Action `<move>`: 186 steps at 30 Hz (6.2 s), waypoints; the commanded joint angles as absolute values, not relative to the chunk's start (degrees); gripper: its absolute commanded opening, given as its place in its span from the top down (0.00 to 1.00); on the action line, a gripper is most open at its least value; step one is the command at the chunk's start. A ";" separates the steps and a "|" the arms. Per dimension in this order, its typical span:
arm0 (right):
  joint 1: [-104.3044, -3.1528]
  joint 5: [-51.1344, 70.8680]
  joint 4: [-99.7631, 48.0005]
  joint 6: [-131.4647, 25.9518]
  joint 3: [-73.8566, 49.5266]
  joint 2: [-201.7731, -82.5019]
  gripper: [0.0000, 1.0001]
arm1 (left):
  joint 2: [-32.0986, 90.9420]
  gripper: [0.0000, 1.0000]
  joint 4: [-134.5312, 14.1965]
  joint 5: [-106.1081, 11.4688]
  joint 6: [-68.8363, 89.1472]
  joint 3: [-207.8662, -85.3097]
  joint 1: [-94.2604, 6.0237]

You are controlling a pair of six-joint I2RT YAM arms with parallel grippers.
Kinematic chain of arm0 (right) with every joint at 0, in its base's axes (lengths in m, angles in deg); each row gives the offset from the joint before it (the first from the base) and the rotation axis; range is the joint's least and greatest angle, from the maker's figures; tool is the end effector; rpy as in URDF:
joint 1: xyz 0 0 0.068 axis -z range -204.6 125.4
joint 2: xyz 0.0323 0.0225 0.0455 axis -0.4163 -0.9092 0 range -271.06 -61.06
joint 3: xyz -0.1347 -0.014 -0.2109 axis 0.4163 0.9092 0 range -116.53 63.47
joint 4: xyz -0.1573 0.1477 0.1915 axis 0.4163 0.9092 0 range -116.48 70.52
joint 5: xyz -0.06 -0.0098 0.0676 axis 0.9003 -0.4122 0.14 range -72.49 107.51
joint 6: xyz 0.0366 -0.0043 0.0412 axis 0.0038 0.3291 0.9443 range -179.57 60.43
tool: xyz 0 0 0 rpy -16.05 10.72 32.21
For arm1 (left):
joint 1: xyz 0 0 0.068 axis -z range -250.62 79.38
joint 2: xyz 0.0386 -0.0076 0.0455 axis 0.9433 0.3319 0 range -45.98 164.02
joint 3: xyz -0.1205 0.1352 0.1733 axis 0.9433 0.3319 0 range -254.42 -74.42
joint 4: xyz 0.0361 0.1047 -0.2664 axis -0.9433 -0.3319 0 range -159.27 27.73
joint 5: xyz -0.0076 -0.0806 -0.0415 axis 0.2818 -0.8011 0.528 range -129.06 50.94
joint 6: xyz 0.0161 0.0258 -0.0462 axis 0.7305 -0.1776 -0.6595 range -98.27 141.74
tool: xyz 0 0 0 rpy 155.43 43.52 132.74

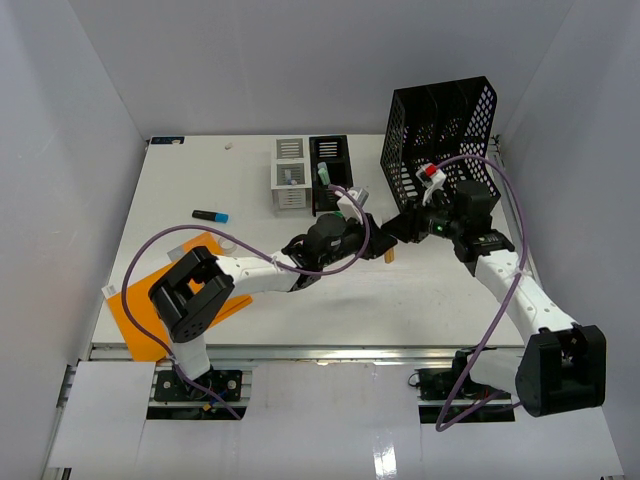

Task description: Organize the desk

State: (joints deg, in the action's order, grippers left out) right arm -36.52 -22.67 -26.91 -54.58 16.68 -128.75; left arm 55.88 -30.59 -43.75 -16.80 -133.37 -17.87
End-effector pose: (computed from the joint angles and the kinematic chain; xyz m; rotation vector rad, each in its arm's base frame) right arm 0.2903 0.0861 0.2589 -0.5886 1.8434 0.8699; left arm 0.2519 -0.3363 0.1852 0.3041 1.9121 -1.1913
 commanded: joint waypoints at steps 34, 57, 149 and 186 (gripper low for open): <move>-16.08 -53.11 -27.88 -74.96 24.97 -114.53 0.10 | 75.75 0.79 -39.55 -31.40 11.84 -168.92 -37.79; -12.14 -34.60 -1.89 -100.52 15.63 -123.33 0.10 | 57.14 0.03 -49.69 -49.99 8.48 -162.41 -38.36; -50.90 -10.39 11.91 -91.51 -8.08 -149.68 0.92 | 35.17 0.02 -19.33 -52.75 -37.83 -110.92 -36.29; -53.40 -20.34 8.06 -88.66 -8.23 -146.14 0.42 | 43.73 0.88 -32.15 -43.35 -33.42 -121.38 -29.31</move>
